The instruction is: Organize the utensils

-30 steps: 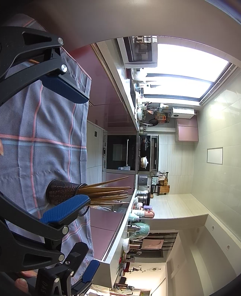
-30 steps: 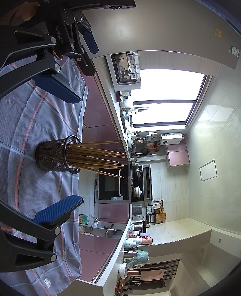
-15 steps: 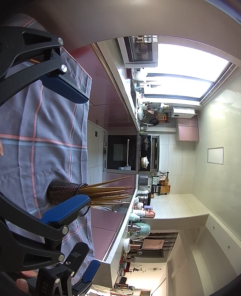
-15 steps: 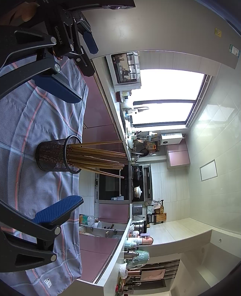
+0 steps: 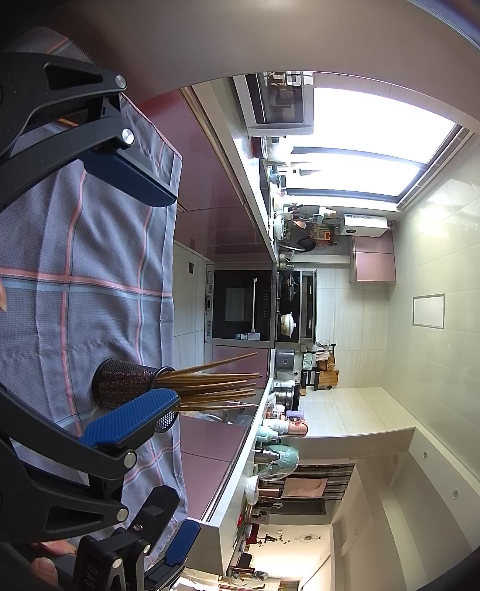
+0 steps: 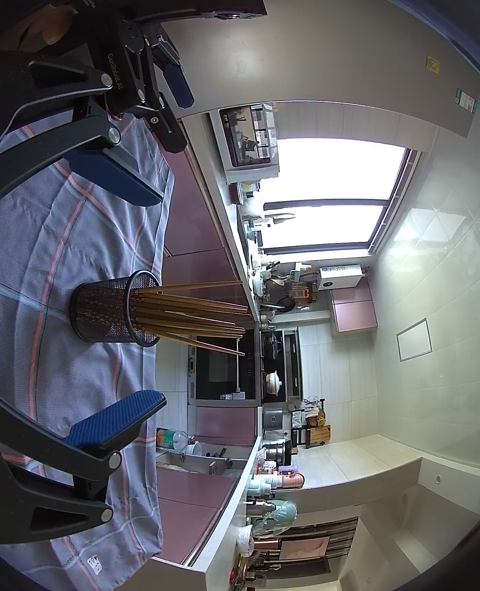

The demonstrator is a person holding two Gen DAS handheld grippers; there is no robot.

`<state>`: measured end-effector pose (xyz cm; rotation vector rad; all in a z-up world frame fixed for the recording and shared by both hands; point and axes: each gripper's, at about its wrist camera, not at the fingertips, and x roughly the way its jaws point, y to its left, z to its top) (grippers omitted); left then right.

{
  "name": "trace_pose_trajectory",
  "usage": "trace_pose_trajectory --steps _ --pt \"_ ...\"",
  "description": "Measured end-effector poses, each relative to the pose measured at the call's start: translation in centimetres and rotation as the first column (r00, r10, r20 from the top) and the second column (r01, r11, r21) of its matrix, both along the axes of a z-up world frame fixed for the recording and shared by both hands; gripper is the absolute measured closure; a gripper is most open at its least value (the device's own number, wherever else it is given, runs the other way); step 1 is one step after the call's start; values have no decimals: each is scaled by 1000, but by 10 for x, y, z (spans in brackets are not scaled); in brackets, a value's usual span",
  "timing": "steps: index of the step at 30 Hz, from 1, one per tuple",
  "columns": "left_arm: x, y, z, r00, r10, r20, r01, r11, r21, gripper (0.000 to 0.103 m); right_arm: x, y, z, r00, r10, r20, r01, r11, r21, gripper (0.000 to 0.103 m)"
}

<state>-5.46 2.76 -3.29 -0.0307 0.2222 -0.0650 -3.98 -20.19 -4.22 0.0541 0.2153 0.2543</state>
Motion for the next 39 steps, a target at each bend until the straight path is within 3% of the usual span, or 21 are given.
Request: trace_pose_trajectory --steps 39 --pt "0 1 -1 1000 6 1 -6 1000 5 6 -2 -2 3 1000 -2 2 2 1000 1 7"
